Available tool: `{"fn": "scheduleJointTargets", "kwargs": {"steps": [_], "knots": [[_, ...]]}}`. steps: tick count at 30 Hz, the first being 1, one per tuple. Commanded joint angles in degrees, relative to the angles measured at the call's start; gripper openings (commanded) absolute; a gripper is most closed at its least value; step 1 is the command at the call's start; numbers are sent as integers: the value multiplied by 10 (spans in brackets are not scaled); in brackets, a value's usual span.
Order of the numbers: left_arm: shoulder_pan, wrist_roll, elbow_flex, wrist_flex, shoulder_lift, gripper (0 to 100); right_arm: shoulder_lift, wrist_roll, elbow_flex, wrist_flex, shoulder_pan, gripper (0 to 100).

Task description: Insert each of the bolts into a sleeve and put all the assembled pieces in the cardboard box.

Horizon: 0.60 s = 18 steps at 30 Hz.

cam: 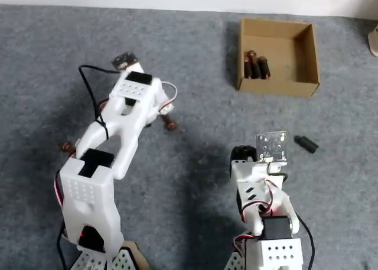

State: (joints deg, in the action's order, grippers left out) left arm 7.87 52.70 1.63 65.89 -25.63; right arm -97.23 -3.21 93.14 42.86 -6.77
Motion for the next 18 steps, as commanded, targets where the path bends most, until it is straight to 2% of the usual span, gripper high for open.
{"fn": "scheduleJointTargets", "kwargs": {"steps": [1, 9, 11, 14, 18], "knots": [[-1, 5, -15, -1, 7, 227, -9, -13, -6, -9, -3, 5], [0, 5, -19, -6, 7, 216, -8, -13, -5, -9, -3, 5], [0, 5, -24, -25, 7, 155, -8, -13, -5, -8, -3, 5], [-7, 7, -31, -47, 6, 0, -7, -14, -5, -8, -3, 5], [-6, 9, -58, -76, 6, 57, -7, -15, -5, -8, -3, 5]]}}
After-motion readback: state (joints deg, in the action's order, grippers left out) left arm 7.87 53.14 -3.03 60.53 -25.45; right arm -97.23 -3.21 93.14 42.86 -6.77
